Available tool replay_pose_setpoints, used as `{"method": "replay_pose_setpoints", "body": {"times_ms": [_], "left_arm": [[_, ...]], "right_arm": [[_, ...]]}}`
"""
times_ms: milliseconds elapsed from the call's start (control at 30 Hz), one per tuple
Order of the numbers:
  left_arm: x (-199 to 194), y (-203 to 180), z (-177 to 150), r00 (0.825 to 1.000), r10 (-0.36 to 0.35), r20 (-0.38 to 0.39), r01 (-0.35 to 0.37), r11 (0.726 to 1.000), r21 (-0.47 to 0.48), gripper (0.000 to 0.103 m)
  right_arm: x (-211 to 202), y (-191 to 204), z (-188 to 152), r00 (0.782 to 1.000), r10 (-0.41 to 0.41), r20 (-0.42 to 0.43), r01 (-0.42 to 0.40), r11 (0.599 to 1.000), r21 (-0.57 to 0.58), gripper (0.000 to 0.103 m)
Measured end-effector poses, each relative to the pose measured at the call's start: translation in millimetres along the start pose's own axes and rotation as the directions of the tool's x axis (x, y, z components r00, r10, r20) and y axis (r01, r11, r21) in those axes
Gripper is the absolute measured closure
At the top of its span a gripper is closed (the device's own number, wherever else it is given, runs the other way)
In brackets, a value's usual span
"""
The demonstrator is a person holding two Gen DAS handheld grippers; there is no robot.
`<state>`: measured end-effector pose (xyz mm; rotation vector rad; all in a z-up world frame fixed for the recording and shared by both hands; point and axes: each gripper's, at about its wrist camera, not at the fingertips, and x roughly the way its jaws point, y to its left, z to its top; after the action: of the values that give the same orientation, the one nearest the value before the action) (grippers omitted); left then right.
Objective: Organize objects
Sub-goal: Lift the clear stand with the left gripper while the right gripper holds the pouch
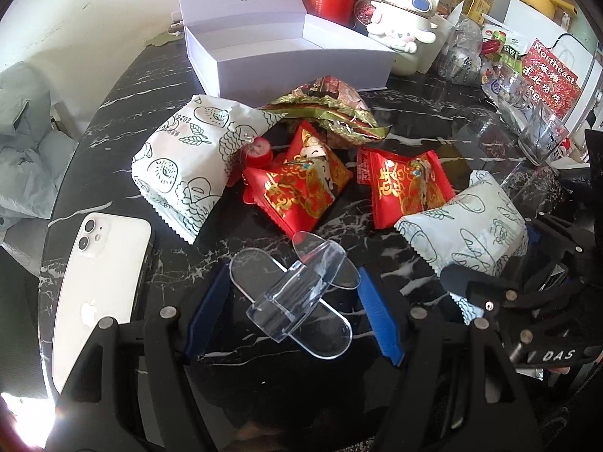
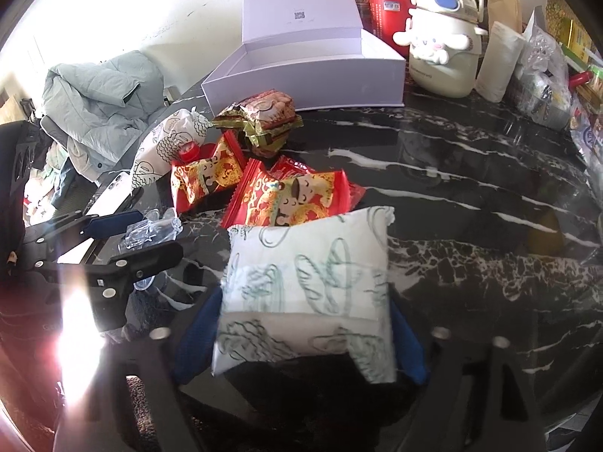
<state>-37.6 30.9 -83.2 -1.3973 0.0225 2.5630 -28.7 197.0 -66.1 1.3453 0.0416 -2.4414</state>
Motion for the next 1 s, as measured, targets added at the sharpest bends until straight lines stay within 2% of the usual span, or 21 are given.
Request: {"method": "replay_pose_setpoints", "body": {"times_ms": [133, 333, 367, 400, 433, 867, 933, 1000], "left_arm": [[-2.7, 1.6, -2.3, 1.000, -0.012, 0.003, 0.012, 1.000, -0.007, 0.034], [-8.7, 1.6, -3.5, 1.000, -0.014, 0.017, 0.014, 1.000, -0.008, 0.035], [-10.4, 1.2, -3.9, 1.000, -0.016, 0.021, 0.016, 1.000, -0.007, 0.037], [-11.9, 0.5, -4.5, 1.000, -0.015, 0.022, 0.016, 1.000, -0.005, 0.045], [-13.2, 0.0, -4.7, 1.000, -0.013, 0.021, 0.013, 1.000, -0.003, 0.045], [-11.5, 3.2, -4.4, 0.998, -0.026, 0.048, 0.029, 0.998, -0.049, 0.044], [-8.4, 2.2, -2.5, 0.999, -0.023, 0.031, 0.024, 0.999, -0.041, 0.039], [-6.7, 1.9, -1.2, 1.000, -0.017, 0.024, 0.018, 0.999, -0.035, 0.038]], "right_arm": [[-2.9, -3.0, 0.5, 1.000, 0.008, 0.008, -0.008, 1.000, 0.012, 0.037], [-5.8, -2.8, -2.1, 1.000, 0.009, 0.010, -0.009, 1.000, 0.021, 0.037], [-7.0, -2.7, -2.8, 1.000, 0.012, 0.013, -0.013, 1.000, 0.022, 0.037], [-8.5, -2.2, -3.4, 1.000, 0.015, 0.017, -0.015, 1.000, 0.022, 0.037], [-10.6, -1.0, -4.1, 1.000, 0.015, 0.022, -0.015, 1.000, 0.019, 0.037], [-27.8, 1.6, -14.2, 0.998, 0.028, 0.057, -0.028, 1.000, 0.012, 0.037], [-27.0, 1.0, -14.0, 0.998, 0.031, 0.052, -0.032, 0.999, 0.013, 0.037], [-23.8, 0.3, -12.2, 0.999, 0.037, 0.039, -0.038, 0.999, 0.013, 0.037]]}}
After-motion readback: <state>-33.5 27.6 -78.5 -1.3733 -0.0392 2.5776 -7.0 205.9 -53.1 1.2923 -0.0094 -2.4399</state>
